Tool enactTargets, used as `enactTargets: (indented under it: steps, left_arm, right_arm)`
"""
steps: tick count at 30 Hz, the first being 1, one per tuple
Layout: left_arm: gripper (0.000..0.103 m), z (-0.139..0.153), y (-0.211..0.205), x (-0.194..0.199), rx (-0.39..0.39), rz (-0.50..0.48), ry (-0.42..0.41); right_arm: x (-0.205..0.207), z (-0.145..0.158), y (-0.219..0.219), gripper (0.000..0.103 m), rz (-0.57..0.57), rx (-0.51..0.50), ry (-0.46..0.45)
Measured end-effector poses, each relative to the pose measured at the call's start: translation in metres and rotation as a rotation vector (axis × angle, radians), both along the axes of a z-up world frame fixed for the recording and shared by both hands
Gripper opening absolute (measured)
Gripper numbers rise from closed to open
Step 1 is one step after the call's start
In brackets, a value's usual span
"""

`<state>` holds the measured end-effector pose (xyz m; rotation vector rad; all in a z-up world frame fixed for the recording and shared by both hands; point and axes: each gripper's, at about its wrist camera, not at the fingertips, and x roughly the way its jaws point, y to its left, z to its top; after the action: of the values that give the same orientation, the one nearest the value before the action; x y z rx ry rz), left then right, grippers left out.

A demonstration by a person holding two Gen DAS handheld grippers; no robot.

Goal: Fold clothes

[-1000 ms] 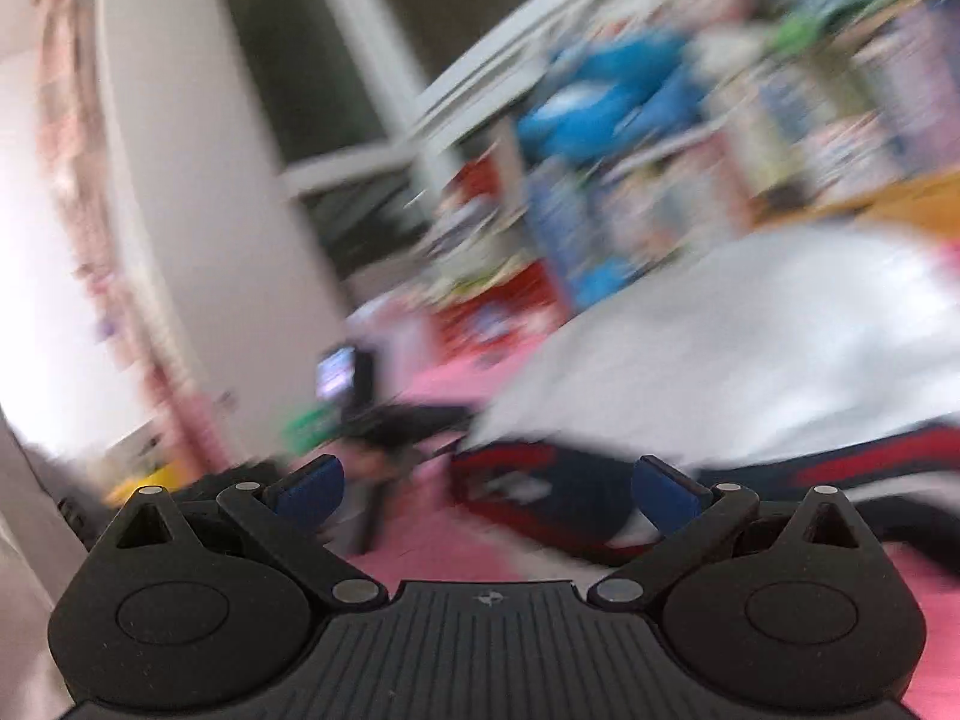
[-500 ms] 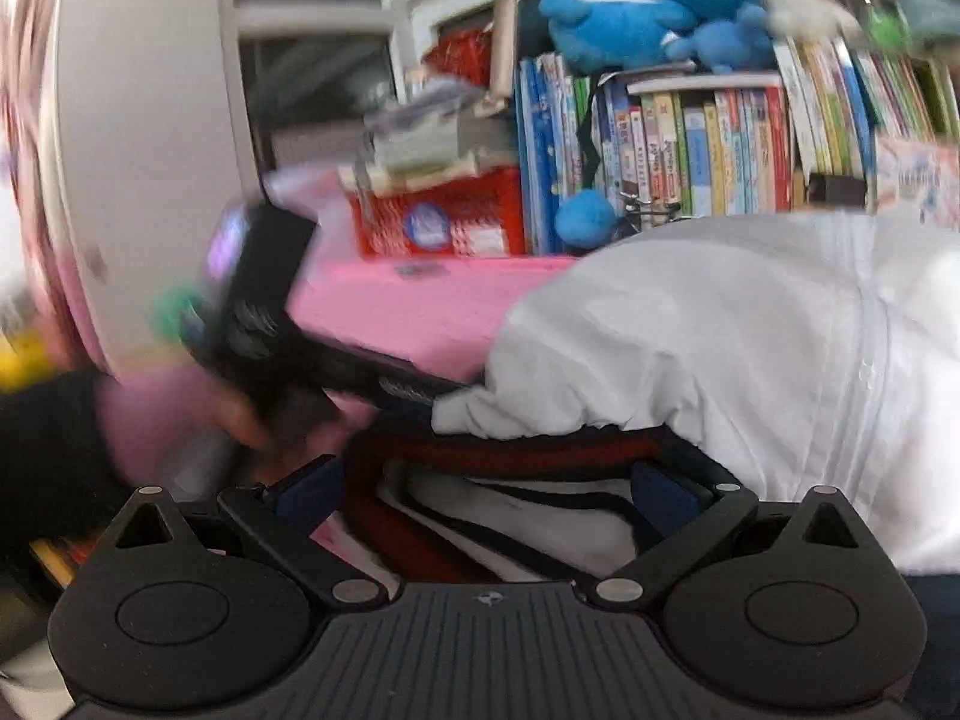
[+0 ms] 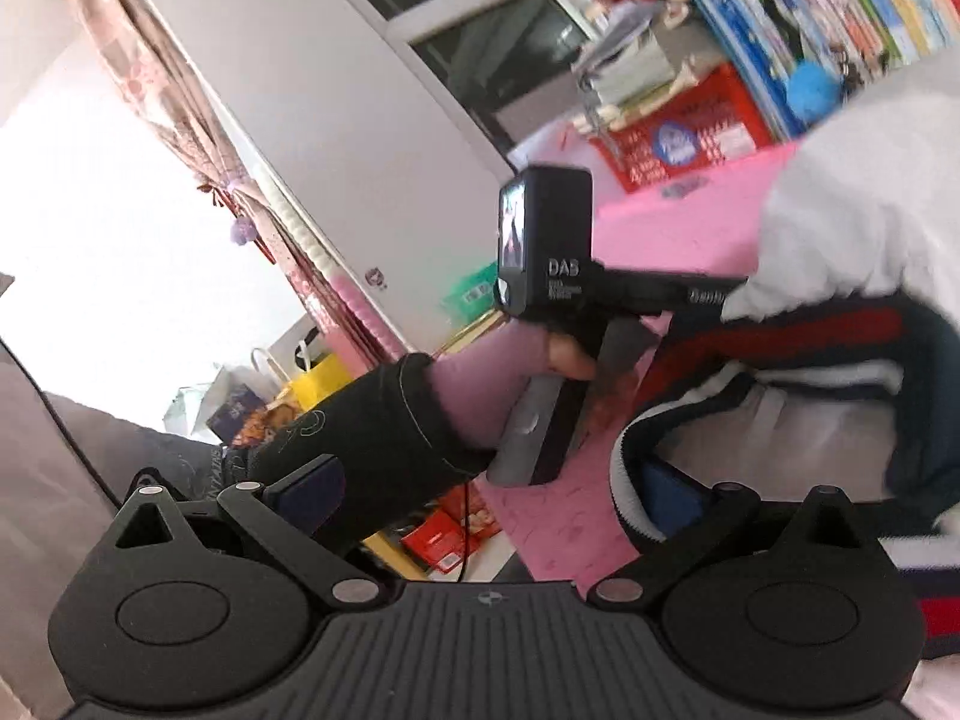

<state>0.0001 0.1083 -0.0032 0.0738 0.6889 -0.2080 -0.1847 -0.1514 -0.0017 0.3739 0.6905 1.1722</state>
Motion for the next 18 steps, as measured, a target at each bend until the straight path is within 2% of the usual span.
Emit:
enactTargets:
  steps: [5,8,12,15,18]
  left_arm:
    - [0.103,0.0,0.0,0.0,0.001,-0.001,0.0]
    - [0.103,0.0,0.0,0.0,-0.001,-0.001,0.0]
    - [0.103,0.0,0.0,0.001,-0.001,-0.001,0.0]
    - [0.103,0.0,0.0,0.001,0.0,0.0,0.0]
    - [0.103,0.0,0.0,0.001,0.0,0.0,0.0]
  right_arm:
    - [0.03,-0.016,0.027,0.103,-0.165,-0.097,0.031]
    - [0.037,-0.023,0.05,0.103,-0.126,-0.094,0.085]
    - [0.005,-0.003,0.048,0.103,-0.095,-0.087,-0.013]
    - [-0.019,0.016,0.025,0.103,-0.08,0.007,-0.054]
    - [-0.042,0.037,0.018,0.103,-0.085,0.055,-0.175]
